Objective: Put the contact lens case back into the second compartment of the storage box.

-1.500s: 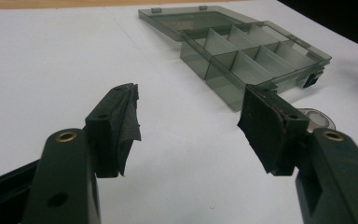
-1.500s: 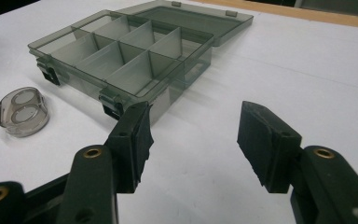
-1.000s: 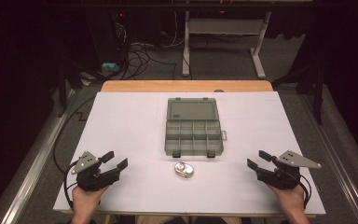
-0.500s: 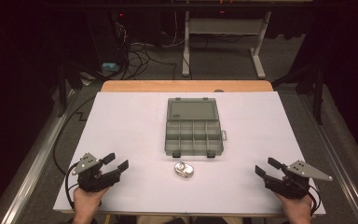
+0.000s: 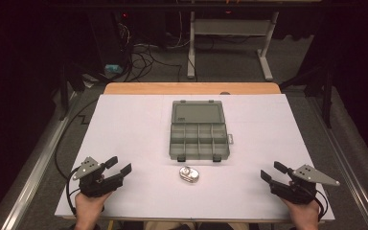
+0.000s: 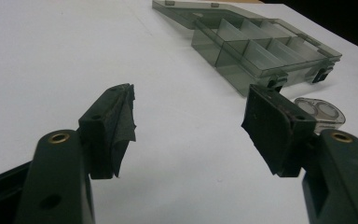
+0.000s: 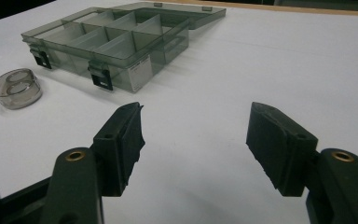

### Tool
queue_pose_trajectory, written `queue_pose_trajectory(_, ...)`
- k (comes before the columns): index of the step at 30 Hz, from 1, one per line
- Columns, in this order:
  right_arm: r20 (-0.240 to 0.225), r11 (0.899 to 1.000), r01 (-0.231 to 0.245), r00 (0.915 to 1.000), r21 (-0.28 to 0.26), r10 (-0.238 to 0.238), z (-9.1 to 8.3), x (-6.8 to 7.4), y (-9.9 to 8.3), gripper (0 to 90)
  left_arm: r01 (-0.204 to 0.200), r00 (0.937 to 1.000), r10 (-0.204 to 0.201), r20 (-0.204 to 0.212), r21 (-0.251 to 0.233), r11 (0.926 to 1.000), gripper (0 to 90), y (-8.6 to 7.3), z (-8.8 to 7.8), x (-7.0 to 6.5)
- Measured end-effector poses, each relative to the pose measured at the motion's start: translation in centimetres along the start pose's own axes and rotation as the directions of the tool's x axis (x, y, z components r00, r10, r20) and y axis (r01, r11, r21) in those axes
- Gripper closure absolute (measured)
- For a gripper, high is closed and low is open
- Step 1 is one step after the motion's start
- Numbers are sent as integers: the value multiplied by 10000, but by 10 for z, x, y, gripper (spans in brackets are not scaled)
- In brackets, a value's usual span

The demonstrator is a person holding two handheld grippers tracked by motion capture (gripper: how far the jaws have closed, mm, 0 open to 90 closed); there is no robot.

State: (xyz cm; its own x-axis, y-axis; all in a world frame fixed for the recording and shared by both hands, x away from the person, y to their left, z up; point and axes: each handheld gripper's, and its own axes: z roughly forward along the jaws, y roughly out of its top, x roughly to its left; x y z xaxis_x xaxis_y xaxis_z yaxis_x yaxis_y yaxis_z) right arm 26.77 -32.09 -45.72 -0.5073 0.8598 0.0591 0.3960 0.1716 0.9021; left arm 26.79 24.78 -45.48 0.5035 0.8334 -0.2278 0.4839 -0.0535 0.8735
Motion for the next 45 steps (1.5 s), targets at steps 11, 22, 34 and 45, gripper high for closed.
queue_pose_trajectory(11,-514,9999,152,9986,-63,-155,1,10,3,364,-382,9992,384,-110,174,9991,334,0,1,-9)
queue_pose_trajectory(22,-1068,10000,74,9943,-50,-79,12,28,27,369,-283,9995,284,-105,79,9996,336,0,-2,-7)
queue_pose_trajectory(34,-1672,9988,289,9857,406,-217,29,46,38,384,-148,9998,148,-125,-12,9999,340,0,-2,-5)
queue_pose_trajectory(45,-2113,9947,729,9758,730,-560,43,63,43,423,-153,9998,153,-86,-32,9999,340,0,-3,-5)
